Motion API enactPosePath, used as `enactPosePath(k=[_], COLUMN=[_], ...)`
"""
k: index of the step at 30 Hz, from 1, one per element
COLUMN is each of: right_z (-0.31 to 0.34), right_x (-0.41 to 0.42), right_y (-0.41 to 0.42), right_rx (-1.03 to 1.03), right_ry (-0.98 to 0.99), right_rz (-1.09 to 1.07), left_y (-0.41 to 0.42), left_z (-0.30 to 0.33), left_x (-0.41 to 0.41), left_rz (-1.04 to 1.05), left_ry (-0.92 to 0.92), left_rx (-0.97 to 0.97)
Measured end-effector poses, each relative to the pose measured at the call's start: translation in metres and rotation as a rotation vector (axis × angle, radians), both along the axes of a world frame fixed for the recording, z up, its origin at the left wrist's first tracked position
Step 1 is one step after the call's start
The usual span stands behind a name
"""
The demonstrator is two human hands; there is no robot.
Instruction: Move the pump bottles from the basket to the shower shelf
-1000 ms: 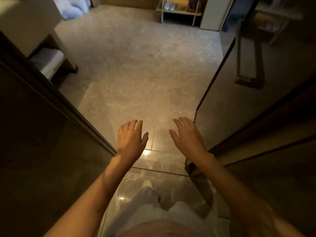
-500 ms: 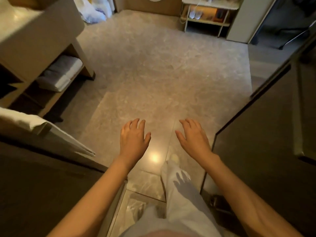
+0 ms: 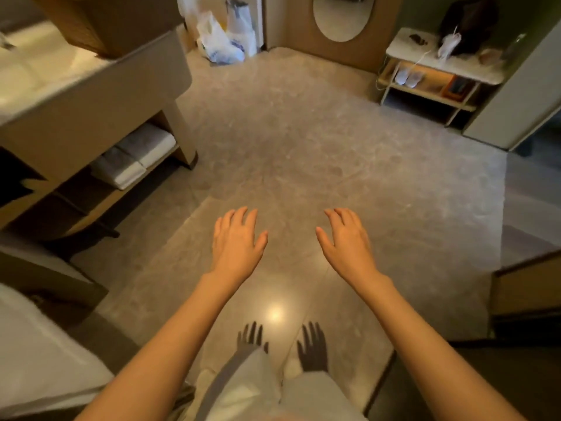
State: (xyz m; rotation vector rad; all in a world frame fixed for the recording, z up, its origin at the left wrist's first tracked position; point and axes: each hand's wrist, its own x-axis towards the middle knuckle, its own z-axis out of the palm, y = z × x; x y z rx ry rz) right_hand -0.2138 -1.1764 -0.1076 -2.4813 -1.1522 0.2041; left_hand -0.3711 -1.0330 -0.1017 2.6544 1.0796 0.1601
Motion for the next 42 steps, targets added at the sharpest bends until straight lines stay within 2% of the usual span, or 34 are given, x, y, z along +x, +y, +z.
enactPosePath(k=[5, 8, 16, 22, 27, 31, 35, 42], right_z=[-0.024, -0.026, 0.021, 0.004, -0.003, 0.014, 0.041, 0.080], right_x=[0.053, 0.094, 0.200, 0.263, 0.352, 0.430, 0.483, 0.509], right_y=[0.066, 0.128, 0.302, 0.388, 0.478, 0.564, 0.654, 0.805], right_rx=[-0.078, -0.076, 0.004, -0.027, -0.016, 0.078, 0.144, 0.217], right_ry=[0.074, 0.043, -0.026, 0.045, 0.018, -0.024, -0.073, -0.103], right_rz=[0.114, 0.169, 0.261, 0.263, 0.337, 0.387, 0.533, 0.747], left_y=[0.060, 0.118, 0.291, 0.372, 0.452, 0.522, 0.583, 0.679], left_z=[-0.021, -0.026, 0.016, 0.010, 0.005, 0.028, 0.064, 0.103], left_x=[0.039, 0.076, 0.174, 0.243, 0.318, 0.383, 0.426, 0.437], left_rz=[0.110, 0.121, 0.155, 0.139, 0.220, 0.280, 0.368, 0.570], left_ry=[0.042, 0.025, -0.041, 0.008, 0.026, 0.022, -0.037, 0.002], left_rx=[-0.066, -0.043, 0.053, 0.027, 0.026, 0.042, 0.090, 0.237])
